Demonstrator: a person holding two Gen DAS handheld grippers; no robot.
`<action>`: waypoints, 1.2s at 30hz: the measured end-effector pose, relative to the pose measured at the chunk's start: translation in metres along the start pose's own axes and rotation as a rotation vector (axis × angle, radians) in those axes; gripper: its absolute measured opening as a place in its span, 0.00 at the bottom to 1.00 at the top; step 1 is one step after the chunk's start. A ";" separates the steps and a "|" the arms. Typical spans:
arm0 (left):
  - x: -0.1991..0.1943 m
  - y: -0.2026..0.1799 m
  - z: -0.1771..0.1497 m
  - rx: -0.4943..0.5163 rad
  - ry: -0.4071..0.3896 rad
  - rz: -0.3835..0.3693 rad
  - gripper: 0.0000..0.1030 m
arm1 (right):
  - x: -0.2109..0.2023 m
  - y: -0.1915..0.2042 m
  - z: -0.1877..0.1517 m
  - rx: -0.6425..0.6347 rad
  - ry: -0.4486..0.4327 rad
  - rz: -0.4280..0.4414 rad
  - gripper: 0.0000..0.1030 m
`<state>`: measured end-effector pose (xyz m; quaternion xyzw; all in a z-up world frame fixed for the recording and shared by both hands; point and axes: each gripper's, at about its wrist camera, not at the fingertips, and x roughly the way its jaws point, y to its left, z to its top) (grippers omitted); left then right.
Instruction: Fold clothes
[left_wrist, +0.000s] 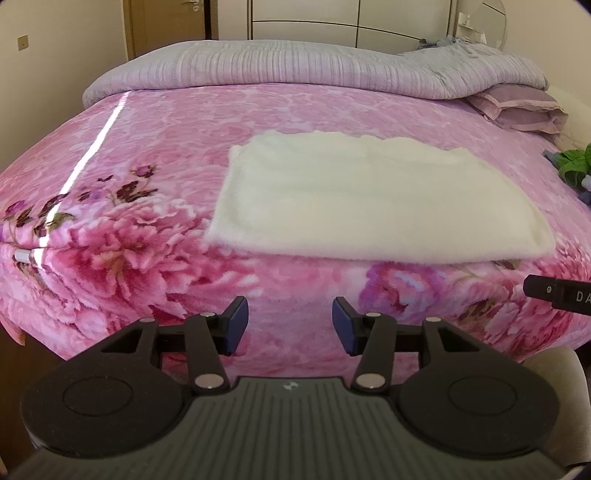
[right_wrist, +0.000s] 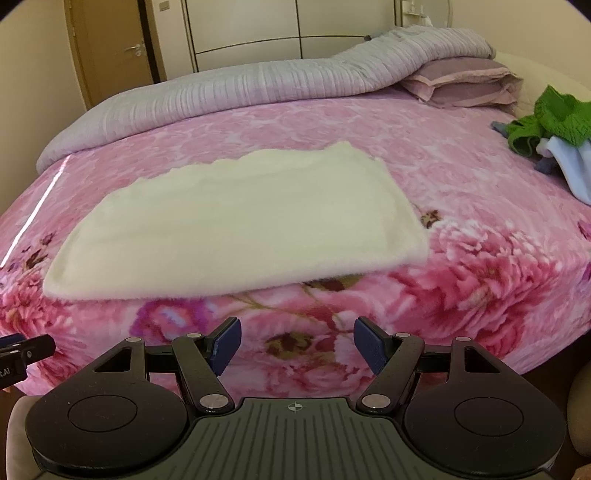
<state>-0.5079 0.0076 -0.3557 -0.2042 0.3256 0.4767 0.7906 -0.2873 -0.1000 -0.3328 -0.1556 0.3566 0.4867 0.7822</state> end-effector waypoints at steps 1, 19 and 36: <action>0.000 0.001 0.000 -0.004 0.000 0.002 0.45 | 0.001 0.001 0.001 -0.006 0.001 0.003 0.69; 0.020 0.021 0.004 -0.074 0.035 0.022 0.45 | 0.030 0.018 0.013 -0.119 0.005 -0.010 0.69; 0.077 -0.008 0.056 -0.003 -0.008 -0.302 0.40 | 0.070 -0.140 0.006 0.741 -0.050 0.316 0.69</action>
